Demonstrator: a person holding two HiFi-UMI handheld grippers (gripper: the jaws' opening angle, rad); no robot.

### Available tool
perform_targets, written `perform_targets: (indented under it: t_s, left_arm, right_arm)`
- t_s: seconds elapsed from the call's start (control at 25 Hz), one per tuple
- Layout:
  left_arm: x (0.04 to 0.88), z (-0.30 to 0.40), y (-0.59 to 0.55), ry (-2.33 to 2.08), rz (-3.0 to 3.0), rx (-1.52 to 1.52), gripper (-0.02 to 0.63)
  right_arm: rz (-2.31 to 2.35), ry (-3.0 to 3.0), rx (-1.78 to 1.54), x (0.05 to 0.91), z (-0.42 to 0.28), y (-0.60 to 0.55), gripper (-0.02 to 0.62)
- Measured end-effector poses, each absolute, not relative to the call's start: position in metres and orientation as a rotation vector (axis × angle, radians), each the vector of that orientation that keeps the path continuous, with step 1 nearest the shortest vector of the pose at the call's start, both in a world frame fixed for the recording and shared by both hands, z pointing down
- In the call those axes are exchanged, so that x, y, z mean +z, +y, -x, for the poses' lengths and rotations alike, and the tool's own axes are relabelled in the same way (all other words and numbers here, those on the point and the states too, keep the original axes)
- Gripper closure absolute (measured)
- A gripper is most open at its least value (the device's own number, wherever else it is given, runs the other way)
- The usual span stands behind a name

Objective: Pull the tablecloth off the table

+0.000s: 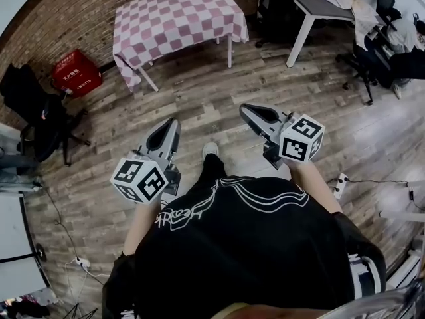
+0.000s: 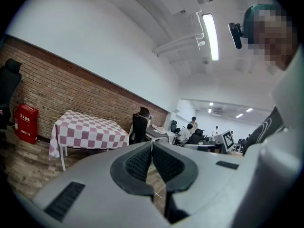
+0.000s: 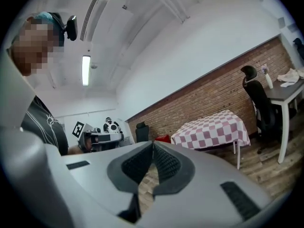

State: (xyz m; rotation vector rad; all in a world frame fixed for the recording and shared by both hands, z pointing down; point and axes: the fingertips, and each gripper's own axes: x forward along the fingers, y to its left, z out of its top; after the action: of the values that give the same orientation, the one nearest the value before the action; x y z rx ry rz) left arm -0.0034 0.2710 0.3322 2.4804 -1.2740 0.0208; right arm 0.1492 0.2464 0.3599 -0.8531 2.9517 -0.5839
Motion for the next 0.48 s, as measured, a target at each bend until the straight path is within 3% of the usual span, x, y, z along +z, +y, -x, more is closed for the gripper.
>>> perform_targets:
  t_s: [0.48]
  left_arm:
    - [0.362, 0.066, 0.108, -1.232, -2.405, 0.003, 0.6]
  right_arm:
    - [0.928, 2.92, -0.707, 0.38, -0.104, 0.083, 0.597]
